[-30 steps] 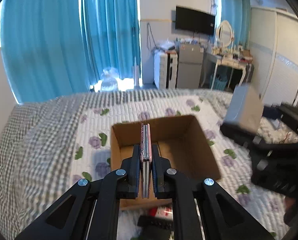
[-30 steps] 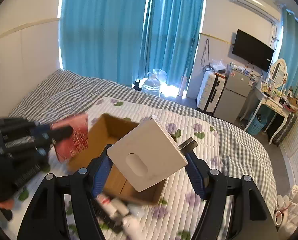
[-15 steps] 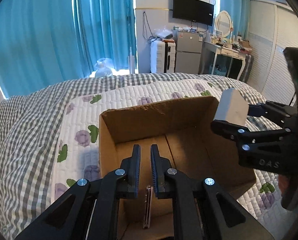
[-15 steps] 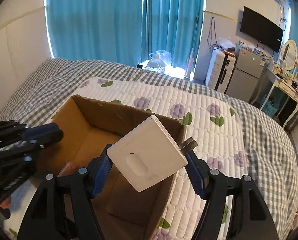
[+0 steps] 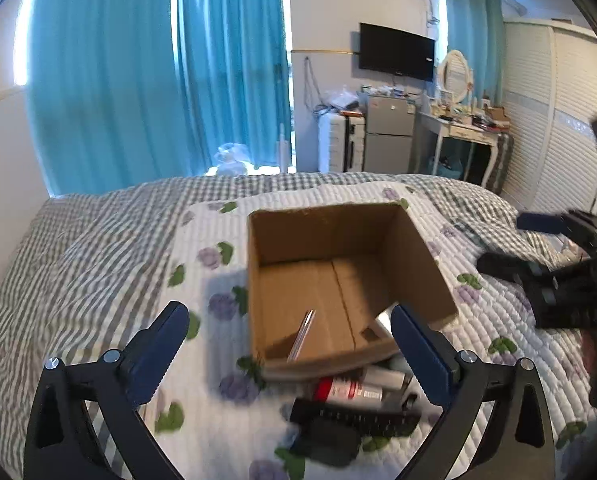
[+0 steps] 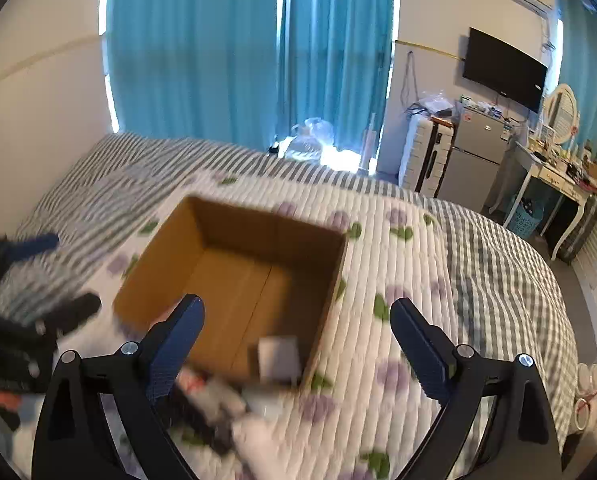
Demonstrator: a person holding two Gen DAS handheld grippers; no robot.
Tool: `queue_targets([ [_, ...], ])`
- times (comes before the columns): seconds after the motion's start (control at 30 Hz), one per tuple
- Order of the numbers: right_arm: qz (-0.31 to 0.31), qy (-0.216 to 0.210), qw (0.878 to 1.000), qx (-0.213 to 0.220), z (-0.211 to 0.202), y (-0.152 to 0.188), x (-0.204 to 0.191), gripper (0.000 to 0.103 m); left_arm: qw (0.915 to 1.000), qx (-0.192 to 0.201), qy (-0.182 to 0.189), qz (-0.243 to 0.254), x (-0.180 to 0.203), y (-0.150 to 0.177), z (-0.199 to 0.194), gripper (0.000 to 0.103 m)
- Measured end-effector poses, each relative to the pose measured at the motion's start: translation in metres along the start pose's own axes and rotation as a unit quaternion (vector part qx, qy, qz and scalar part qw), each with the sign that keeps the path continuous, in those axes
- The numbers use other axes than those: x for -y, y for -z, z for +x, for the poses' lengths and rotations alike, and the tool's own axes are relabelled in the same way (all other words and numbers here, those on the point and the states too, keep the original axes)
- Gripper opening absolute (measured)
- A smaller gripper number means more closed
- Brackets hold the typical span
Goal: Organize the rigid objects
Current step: 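Carry the pink phone and white charger into the box and open both tools, then grasp the black charger with the left tool while the right tool grasps the white cylindrical device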
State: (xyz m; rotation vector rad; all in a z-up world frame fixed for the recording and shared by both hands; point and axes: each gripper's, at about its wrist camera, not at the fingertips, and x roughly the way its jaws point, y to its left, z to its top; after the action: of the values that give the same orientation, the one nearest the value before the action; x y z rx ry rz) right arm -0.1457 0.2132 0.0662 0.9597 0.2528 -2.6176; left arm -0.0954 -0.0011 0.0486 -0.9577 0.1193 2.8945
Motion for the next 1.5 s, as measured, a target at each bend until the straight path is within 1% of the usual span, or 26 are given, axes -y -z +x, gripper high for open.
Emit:
queue_targets([
  [0.1,-0.027,0.007,1.000,-0.004,-0.015,0.034,-0.014,0.095,0.9999,-0.006,-0.004,-0.015,0.000,0.014,-0.009,0.103],
  [0.2,-0.043,0.006,0.999,-0.013,-0.018,0.068,-0.026,0.095,0.9995,-0.014,-0.005,-0.027,0.003,0.027,-0.007,0.103],
  [0.3,-0.051,-0.009,0.998,-0.046,-0.003,0.096,-0.034,0.096,0.9994,-0.021,-0.017,-0.022,0.010,0.042,0.003,0.103],
  [0.37,-0.060,-0.026,0.995,-0.076,0.012,0.114,-0.041,0.096,0.9991,-0.030,-0.024,-0.017,0.013,0.057,0.012,0.103],
  [0.4,-0.066,-0.023,0.993,-0.090,0.018,0.120,-0.045,0.096,0.9990,-0.034,-0.027,-0.015,0.014,0.065,0.016,0.103],
  [0.43,-0.079,-0.010,0.991,-0.108,0.028,0.126,-0.050,0.096,0.9989,-0.037,-0.027,-0.014,0.014,0.072,0.020,0.103],
  [0.47,-0.085,-0.001,0.990,-0.116,0.030,0.132,-0.050,0.096,0.9986,-0.043,-0.025,-0.017,0.013,0.084,0.026,0.103],
  [0.5,-0.089,0.006,0.988,-0.129,0.036,0.135,-0.052,0.096,0.9982,-0.052,-0.022,-0.020,0.012,0.094,0.031,0.103],
  [0.57,-0.089,0.014,0.985,-0.144,0.043,0.138,-0.051,0.096,0.9959,-0.084,-0.022,-0.024,0.010,0.113,0.044,0.103],
  [0.67,-0.090,0.022,0.983,-0.159,0.052,0.140,-0.049,0.096,0.9928,-0.114,-0.030,-0.022,0.010,0.124,0.055,0.103],
  [0.73,-0.088,0.030,0.979,-0.179,0.063,0.143,-0.046,0.096,0.9914,-0.125,-0.026,-0.028,0.009,0.126,0.060,0.103],
  [0.8,-0.088,0.037,0.977,-0.188,0.066,0.144,-0.042,0.096,0.9909,-0.129,-0.018,-0.031,0.009,0.128,0.061,0.103],
  [0.93,-0.099,0.046,0.972,-0.210,0.086,0.147,-0.042,0.095,0.9894,-0.140,-0.021,-0.030,0.011,0.131,0.065,0.103],
  [0.97,-0.105,0.049,0.970,-0.215,0.093,0.147,-0.043,0.094,0.9888,-0.145,-0.020,-0.029,0.012,0.132,0.067,0.103],
  [1.03,-0.108,0.040,0.968,-0.222,0.103,0.146,-0.044,0.083,0.9877,-0.153,-0.024,-0.024,0.014,0.135,0.071,0.103],
  [1.07,-0.108,0.033,0.968,-0.225,0.106,0.147,-0.044,0.080,0.9875,-0.154,-0.023,-0.022,0.015,0.136,0.072,0.103],
  [1.13,-0.111,0.025,0.967,-0.226,0.112,0.146,-0.047,0.066,0.9874,-0.155,-0.022,-0.021,0.016,0.135,0.072,0.103],
  [1.17,-0.114,0.017,0.967,-0.228,0.114,0.146,-0.048,0.062,0.9872,-0.157,-0.021,-0.019,0.018,0.136,0.072,0.103],
  [1.2,-0.113,0.005,0.967,-0.229,0.116,0.147,-0.050,0.053,0.9871,-0.158,-0.020,-0.019,0.018,0.136,0.073,0.103],
  [1.23,-0.109,-0.009,0.967,-0.231,0.116,0.147,-0.051,0.045,0.9869,-0.159,-0.016,-0.018,0.018,0.137,0.073,0.103],
  [1.27,-0.108,-0.015,0.967,-0.230,0.115,0.147,-0.051,0.045,0.9866,-0.162,-0.013,-0.017,0.019,0.137,0.073,0.103],
  [1.37,-0.100,-0.014,0.972,-0.210,0.104,0.144,-0.049,0.045,0.9849,-0.173,-0.007,-0.014,0.020,0.139,0.077,0.103],
  [1.43,-0.074,-0.022,0.979,-0.191,0.090,0.138,-0.041,0.045,0.9833,-0.182,-0.004,-0.007,0.023,0.140,0.080,0.103],
  [1.5,-0.064,-0.020,0.982,-0.177,0.081,0.134,-0.037,0.045,0.9808,-0.195,0.002,-0.004,0.024,0.139,0.086,0.103],
])
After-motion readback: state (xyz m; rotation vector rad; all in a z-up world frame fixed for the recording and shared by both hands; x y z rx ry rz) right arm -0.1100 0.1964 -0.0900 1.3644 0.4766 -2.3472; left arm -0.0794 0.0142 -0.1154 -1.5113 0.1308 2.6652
